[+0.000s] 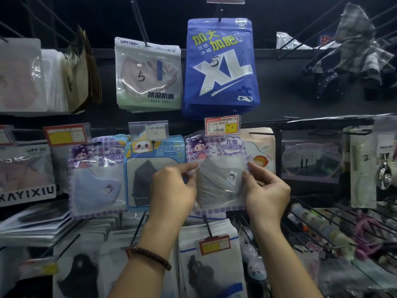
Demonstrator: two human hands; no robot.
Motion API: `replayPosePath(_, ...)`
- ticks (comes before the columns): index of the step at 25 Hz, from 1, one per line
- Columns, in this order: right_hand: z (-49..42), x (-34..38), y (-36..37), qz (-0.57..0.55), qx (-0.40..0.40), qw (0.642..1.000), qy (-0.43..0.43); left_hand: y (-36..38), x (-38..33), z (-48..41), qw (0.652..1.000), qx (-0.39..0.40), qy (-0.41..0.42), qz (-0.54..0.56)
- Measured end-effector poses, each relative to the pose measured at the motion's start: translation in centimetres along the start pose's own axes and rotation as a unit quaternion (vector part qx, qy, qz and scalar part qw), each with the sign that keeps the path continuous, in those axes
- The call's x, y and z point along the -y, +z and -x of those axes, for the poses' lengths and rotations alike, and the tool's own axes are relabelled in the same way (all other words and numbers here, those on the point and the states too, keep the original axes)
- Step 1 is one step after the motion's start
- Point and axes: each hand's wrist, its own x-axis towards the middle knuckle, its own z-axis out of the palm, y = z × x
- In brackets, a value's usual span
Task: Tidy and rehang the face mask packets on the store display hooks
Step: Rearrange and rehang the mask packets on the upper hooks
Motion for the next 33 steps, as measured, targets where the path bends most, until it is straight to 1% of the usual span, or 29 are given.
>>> replayPosePath(3, -0.5, -0.2, 0.6, 0.059, 0.008, 0.998, 0.005, -0.1, 0.0, -0.7, 0.998, 0.04, -0.002, -0.043)
replayPosePath(9, 0.3, -0.1, 1.8, 0.128, 0.007, 0.992, -0.016, -0.8, 0.9, -1.2, 0.996, 0.052, -0.013, -0.075)
replayPosePath(11, 1.7, -0.1, 2.5, 0.168, -0.002, 0.984, -0.06, -1.5, 1.9, -1.0, 0.995, 0.057, -0.016, -0.075)
replayPosePath(13, 4.0, 0.3, 3.5, 0.168, 0.003, 0.979, -0.114, -3.1, 3.0, -0.9, 0.996, 0.062, -0.027, -0.063)
replayPosePath(15, 6.8, 0.8, 5.0, 0.164, 0.033, 0.974, -0.154, -5.4, 4.1, -0.6, 0.996, 0.046, -0.03, -0.066)
replayPosePath(17, 9.7, 1.2, 7.0, 0.169, 0.087, 0.965, -0.18, -7.9, 5.4, -0.4, 0.997, -0.002, -0.019, -0.072)
replayPosePath(19, 12.5, 1.3, 9.4, 0.171, 0.169, 0.955, -0.173, -10.1, 6.9, -0.3, 0.997, -0.053, -0.019, -0.048)
replayPosePath(21, 15.1, 1.5, 11.8, 0.174, 0.251, 0.94, -0.154, -12.0, 9.2, -0.4, 0.995, -0.082, -0.026, -0.041)
replayPosePath(23, 17.3, 1.9, 13.9, 0.177, 0.306, 0.925, -0.137, -13.7, 11.8, -0.8, 0.993, -0.09, -0.048, -0.064)
replayPosePath(25, 18.8, 2.4, 16.0, 0.193, 0.339, 0.913, -0.12, -15.3, 13.8, -1.1, 0.989, -0.075, -0.08, -0.096)
replayPosePath(27, 19.7, 2.9, 17.8, 0.216, 0.36, 0.902, -0.103, -16.5, 15.3, -1.4, 0.987, -0.038, -0.089, -0.126)
replayPosePath(29, 20.2, 3.2, 19.0, 0.252, 0.36, 0.895, -0.083, -17.1, 16.4, -1.9, 0.984, 0.006, -0.101, -0.147)
replayPosePath(33, 21.0, 2.6, 20.3, 0.304, 0.318, 0.897, -0.036, -18.2, 17.5, -2.9, 0.985, 0.06, -0.123, -0.102)
